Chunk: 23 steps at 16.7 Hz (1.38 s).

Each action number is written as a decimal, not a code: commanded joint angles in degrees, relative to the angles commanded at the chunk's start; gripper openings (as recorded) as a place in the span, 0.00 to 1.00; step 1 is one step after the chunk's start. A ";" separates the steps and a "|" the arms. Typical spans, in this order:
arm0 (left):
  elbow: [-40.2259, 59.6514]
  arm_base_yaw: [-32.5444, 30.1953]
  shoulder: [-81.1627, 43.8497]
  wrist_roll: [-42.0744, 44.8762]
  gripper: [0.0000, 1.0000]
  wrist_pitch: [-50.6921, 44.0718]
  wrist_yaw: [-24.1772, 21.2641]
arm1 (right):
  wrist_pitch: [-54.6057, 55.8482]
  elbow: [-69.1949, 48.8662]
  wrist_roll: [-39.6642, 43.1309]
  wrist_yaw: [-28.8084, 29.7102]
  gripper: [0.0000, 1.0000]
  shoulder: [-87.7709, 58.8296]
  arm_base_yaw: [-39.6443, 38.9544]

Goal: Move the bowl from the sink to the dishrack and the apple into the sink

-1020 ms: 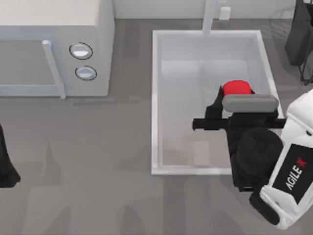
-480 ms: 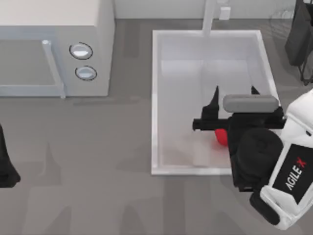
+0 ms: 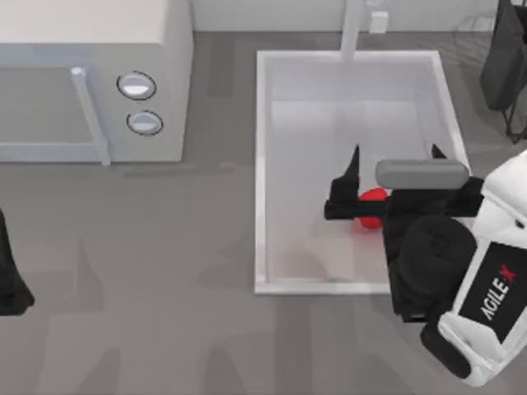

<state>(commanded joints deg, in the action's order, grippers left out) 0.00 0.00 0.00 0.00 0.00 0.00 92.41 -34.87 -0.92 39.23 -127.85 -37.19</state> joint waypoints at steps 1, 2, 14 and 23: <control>0.00 0.00 0.00 0.00 1.00 0.00 0.00 | -0.01 -0.04 0.00 0.00 1.00 0.02 0.00; 0.00 0.00 0.00 0.00 1.00 0.00 0.00 | -0.01 -0.04 0.00 0.00 1.00 0.02 0.00; 0.00 0.00 0.00 0.00 1.00 0.00 0.00 | -34.70 11.15 -4.44 -8.01 1.00 45.88 16.62; 0.00 0.00 0.00 0.00 1.00 0.00 0.00 | -75.92 27.97 -2.18 -27.14 1.00 105.27 32.08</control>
<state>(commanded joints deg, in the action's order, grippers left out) 0.00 0.00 0.00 0.00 0.00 0.00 16.49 -6.90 -3.10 12.09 -22.58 -5.11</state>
